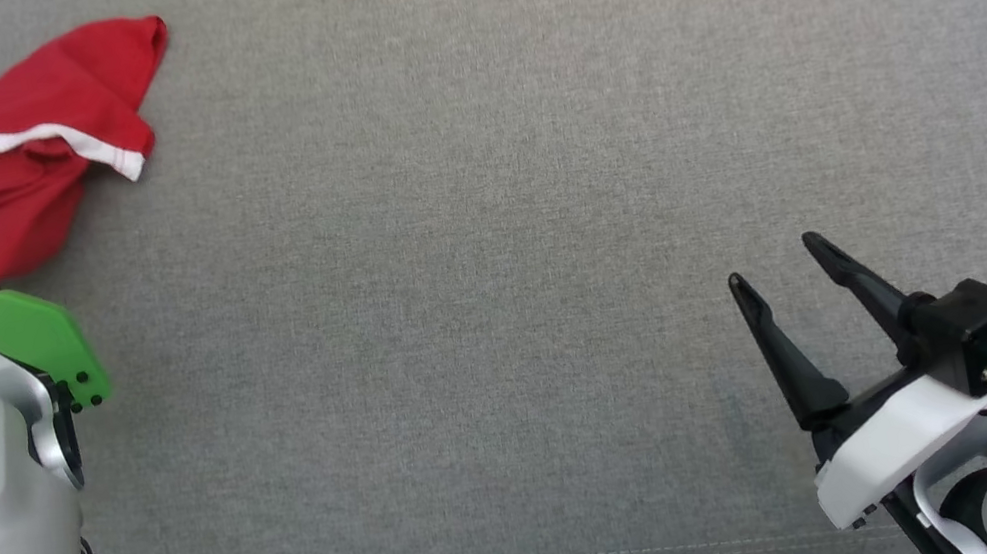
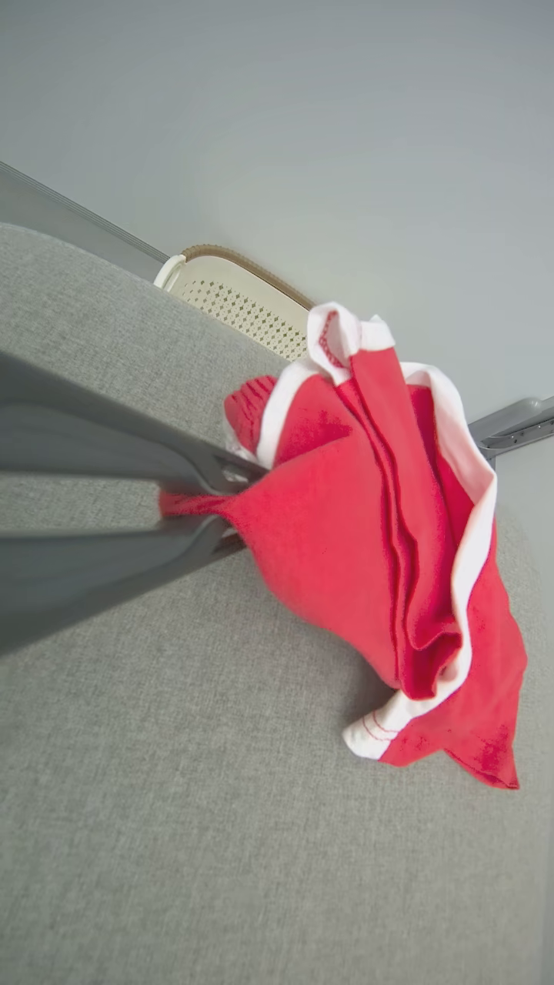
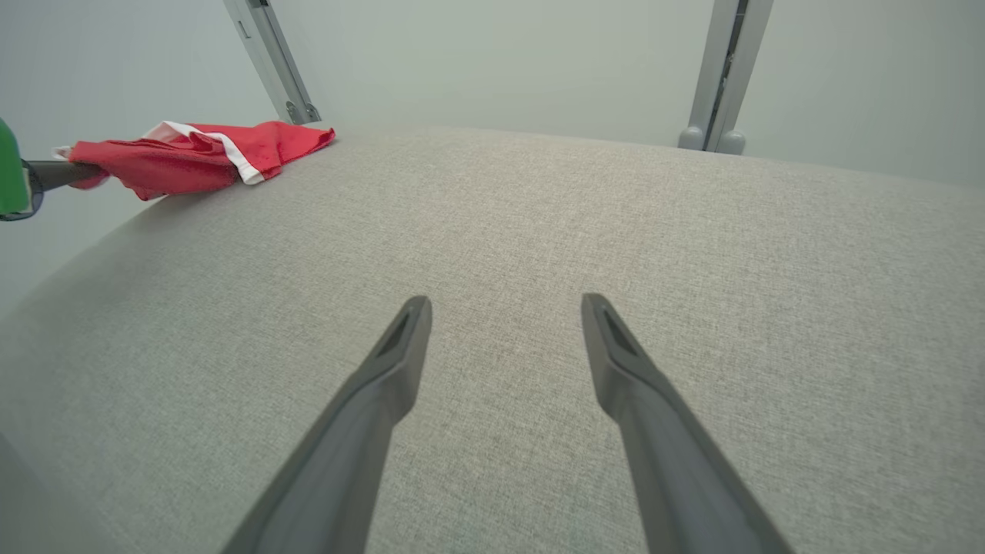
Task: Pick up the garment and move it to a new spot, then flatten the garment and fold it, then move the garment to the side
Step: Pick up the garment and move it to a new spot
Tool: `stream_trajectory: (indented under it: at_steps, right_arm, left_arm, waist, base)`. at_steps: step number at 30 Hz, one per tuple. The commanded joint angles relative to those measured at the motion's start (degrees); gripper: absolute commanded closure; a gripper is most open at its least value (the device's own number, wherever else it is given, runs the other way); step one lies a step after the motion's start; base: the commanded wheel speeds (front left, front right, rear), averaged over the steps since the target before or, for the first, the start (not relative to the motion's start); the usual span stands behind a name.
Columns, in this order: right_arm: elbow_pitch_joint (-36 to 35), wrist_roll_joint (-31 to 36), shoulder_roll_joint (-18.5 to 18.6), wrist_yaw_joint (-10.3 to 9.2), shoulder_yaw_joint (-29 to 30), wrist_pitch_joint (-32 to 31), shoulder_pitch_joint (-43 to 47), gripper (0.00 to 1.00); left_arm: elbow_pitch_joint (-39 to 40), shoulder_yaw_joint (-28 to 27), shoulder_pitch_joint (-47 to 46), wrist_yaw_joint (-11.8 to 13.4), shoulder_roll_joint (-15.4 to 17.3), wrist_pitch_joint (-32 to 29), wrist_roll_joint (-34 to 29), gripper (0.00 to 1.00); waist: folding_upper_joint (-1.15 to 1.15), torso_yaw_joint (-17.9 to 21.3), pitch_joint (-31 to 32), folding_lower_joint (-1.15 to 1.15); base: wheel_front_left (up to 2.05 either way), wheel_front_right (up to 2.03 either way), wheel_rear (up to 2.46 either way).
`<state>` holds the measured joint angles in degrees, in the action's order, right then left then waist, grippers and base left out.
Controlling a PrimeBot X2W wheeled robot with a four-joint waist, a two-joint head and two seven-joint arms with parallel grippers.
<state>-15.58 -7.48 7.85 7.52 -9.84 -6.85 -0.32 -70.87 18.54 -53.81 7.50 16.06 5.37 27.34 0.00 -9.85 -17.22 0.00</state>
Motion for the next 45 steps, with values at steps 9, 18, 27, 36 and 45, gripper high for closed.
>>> stream_trajectory:
  at_steps: [9, 18, 27, 36, 45]
  right_arm:
    - [8.45, -1.64, -3.77, -0.06, -0.27, 4.31, -0.6, 0.0]
    - [12.62, -2.64, -4.84, -0.06, -0.36, 7.05, -0.13, 0.0]
    - [14.2, -4.73, -4.9, -0.06, -1.44, 8.71, -2.25, 0.0]
    - [14.73, -5.0, -4.91, -0.06, -0.9, 9.5, -2.01, 0.0]
    - [15.5, -5.61, -4.9, -0.06, -2.01, 10.1, -3.01, 0.0]
  left_arm:
    - [1.43, 4.73, -0.33, -2.79, -0.34, 0.03, -3.63, 1.0]
    - [5.68, 7.73, -4.47, -4.35, -4.74, -1.63, -4.74, 1.0]
    - [11.59, 9.7, -7.09, -5.38, -10.46, -1.73, -4.14, 1.0]
    - [18.94, 13.65, -5.23, -5.39, -12.98, -1.61, -2.56, 1.0]
    - [29.23, 18.73, -5.65, -1.95, -13.07, -3.21, 4.35, 1.0]
  waist:
    - [0.0, 3.92, 14.25, 0.0]
    - [0.0, 7.77, 19.79, 0.0]
    - [0.0, 12.15, 20.52, 0.0]
    - [0.0, 14.8, 20.3, 0.0]
    - [0.0, 17.0, 19.92, 0.0]
  base:
    - [0.0, 0.0, 0.0]
    - [0.0, 0.0, 0.0]
    - [0.0, 0.0, 0.0]
    - [0.0, 0.0, 0.0]
    - [0.0, 0.0, 0.0]
